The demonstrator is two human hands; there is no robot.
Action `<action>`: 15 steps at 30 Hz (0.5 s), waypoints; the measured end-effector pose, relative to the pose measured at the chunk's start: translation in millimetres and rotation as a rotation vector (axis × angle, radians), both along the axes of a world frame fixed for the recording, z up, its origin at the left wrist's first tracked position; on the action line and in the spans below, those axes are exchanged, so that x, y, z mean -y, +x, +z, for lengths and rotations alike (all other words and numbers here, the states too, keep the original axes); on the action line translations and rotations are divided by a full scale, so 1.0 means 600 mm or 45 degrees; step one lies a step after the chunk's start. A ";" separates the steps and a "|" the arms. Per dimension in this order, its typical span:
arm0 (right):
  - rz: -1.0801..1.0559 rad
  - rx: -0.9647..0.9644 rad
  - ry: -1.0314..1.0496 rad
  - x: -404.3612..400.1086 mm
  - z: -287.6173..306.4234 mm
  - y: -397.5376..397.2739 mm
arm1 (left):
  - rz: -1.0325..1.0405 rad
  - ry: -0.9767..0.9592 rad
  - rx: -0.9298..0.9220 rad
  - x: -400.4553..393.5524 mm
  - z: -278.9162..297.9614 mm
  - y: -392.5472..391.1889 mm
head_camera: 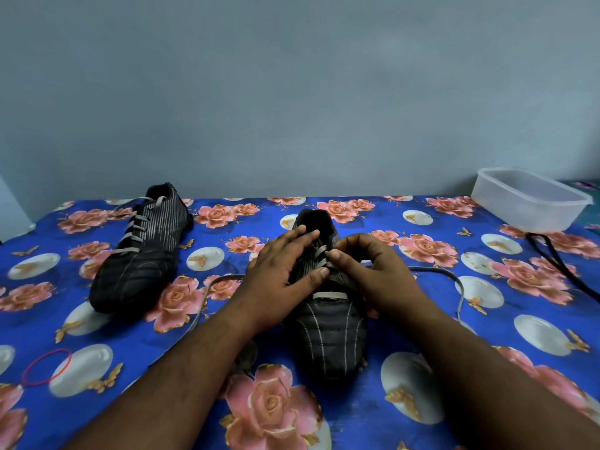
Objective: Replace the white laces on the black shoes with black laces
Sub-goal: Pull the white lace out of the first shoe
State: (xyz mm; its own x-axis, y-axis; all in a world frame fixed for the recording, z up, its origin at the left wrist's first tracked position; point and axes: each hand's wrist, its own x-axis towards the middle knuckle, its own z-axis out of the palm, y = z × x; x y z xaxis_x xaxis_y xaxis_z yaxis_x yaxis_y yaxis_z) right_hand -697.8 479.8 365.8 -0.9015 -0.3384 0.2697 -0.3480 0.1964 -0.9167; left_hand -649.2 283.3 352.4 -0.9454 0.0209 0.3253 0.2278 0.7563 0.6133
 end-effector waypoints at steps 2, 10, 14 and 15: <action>-0.058 -0.160 0.072 -0.003 -0.003 -0.006 | 0.002 0.004 0.006 0.001 0.000 0.000; 0.239 0.387 -0.198 -0.010 0.000 -0.003 | -0.015 0.040 -0.009 0.002 -0.001 0.000; 0.049 0.045 -0.015 -0.003 -0.002 0.001 | -0.022 0.073 -0.007 0.001 0.002 0.000; -0.016 -0.106 0.041 -0.001 -0.001 0.002 | -0.020 0.084 -0.003 0.001 0.003 0.001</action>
State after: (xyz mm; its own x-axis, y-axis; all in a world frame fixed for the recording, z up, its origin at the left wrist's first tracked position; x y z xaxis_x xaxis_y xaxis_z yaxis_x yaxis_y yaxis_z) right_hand -696.8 480.2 364.9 -0.8806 -0.3370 0.3331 -0.4201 0.2300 -0.8778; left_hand -648.8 282.9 354.2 -0.9444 0.0141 0.3284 0.2405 0.7107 0.6611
